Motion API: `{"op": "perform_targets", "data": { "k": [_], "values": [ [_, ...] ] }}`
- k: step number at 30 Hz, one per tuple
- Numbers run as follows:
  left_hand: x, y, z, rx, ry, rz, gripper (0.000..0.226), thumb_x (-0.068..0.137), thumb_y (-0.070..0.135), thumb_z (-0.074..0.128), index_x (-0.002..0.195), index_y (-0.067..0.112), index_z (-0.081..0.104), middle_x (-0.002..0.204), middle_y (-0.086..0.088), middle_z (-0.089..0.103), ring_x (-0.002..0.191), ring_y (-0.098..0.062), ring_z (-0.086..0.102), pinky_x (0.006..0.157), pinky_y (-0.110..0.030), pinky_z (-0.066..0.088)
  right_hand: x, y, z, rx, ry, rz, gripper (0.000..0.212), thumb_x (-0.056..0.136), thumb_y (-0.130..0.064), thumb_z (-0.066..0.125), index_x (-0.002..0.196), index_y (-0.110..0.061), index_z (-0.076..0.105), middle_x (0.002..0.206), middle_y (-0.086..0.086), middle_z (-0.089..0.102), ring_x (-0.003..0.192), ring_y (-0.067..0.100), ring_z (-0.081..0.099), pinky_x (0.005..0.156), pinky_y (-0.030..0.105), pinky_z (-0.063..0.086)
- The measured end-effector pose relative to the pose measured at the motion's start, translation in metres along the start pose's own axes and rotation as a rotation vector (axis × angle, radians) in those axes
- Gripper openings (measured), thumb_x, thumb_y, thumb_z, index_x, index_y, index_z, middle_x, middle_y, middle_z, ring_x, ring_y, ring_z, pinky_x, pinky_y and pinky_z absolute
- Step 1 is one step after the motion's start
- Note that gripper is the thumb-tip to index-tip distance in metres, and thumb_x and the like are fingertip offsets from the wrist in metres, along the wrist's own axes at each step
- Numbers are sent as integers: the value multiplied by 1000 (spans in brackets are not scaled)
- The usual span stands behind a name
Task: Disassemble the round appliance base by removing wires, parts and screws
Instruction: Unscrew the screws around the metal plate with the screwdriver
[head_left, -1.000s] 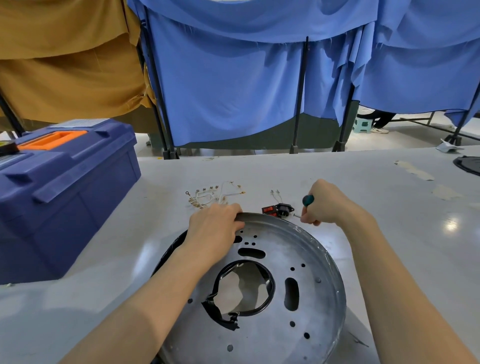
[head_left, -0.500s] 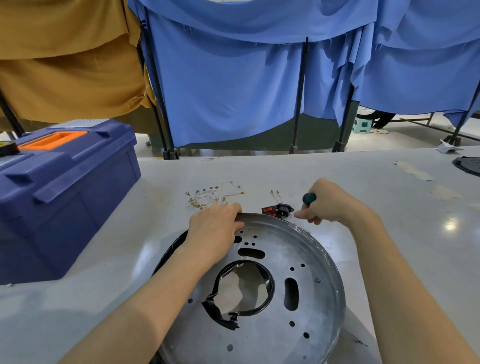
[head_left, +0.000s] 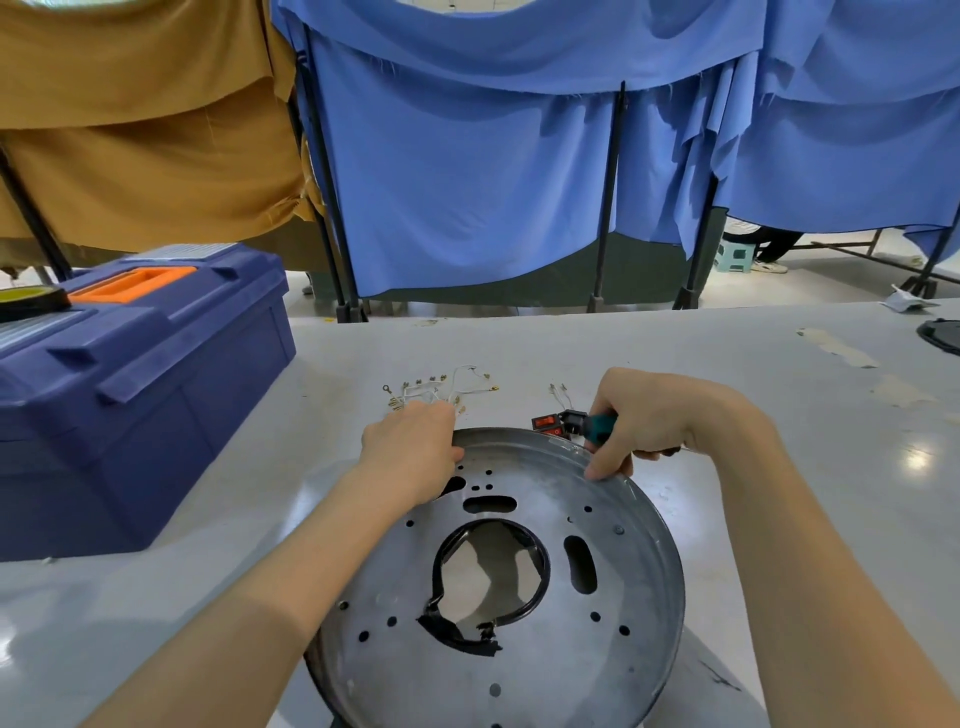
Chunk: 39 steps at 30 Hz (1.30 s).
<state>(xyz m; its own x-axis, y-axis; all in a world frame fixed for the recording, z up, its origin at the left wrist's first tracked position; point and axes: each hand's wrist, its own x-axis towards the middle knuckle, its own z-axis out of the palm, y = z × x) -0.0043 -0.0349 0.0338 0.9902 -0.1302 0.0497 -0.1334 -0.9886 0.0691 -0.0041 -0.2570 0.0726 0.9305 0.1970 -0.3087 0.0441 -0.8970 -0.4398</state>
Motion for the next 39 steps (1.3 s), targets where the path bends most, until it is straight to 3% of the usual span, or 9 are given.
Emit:
{"op": "perform_targets", "data": {
  "k": [4,7,9,13,16,19,25,32,39],
  "values": [
    [1,-2,-6,33,20,37,24,94,35,59,94,12,49,100,-5,55,87,-26,47,74,-35,40,10,1,7,65,105,-73,21,70,-17,84,65,-8,66,51,-1,58,47,15,44,48,25,37],
    [1,6,0,-133,-8,192,48,96,40,55,140,26,45,136,-4,52,123,-27,48,97,-41,43,19,-3,15,116,224,-145,19,73,-17,83,64,-10,67,51,-5,54,50,11,45,49,20,38],
    [1,10,6,-150,-26,268,56,96,42,54,147,35,33,139,-2,49,128,-25,44,101,-43,42,19,-5,16,135,256,-166,22,74,-24,84,75,-4,72,59,1,60,55,13,50,54,23,41],
    [4,12,5,-11,-22,212,48,93,48,55,135,26,45,126,-5,56,116,-27,52,86,-39,47,6,4,0,90,135,-126,22,69,-22,87,78,-6,75,57,2,67,47,9,54,46,20,41],
    [3,18,-3,89,-27,161,46,90,50,59,120,17,49,118,-6,56,108,-28,54,72,-34,36,1,9,-5,53,67,-92,14,69,-12,84,79,-8,75,56,2,67,50,15,51,47,23,41],
    [3,23,-8,86,-63,125,47,85,42,71,115,13,52,115,-6,56,96,-26,52,73,-34,38,4,8,0,99,95,-127,9,71,-8,82,77,-10,76,55,1,66,52,16,49,49,24,41],
    [5,28,2,-80,-102,229,69,85,28,73,145,26,38,141,-6,46,128,-27,45,99,-42,43,16,2,10,129,204,-216,5,72,-7,79,73,-11,76,65,3,66,60,13,55,59,24,48],
    [11,14,7,-181,-10,197,34,88,34,68,118,18,64,121,-5,58,112,-25,54,86,-35,46,16,7,9,154,177,-200,4,74,-8,77,72,-8,74,58,2,59,53,15,47,52,26,39],
    [17,14,4,-123,23,229,28,91,38,63,96,11,67,96,-6,61,94,-28,57,67,-31,38,14,7,7,140,156,-157,8,77,-12,77,75,-6,73,62,9,61,58,22,47,54,32,40]
  ]
}}
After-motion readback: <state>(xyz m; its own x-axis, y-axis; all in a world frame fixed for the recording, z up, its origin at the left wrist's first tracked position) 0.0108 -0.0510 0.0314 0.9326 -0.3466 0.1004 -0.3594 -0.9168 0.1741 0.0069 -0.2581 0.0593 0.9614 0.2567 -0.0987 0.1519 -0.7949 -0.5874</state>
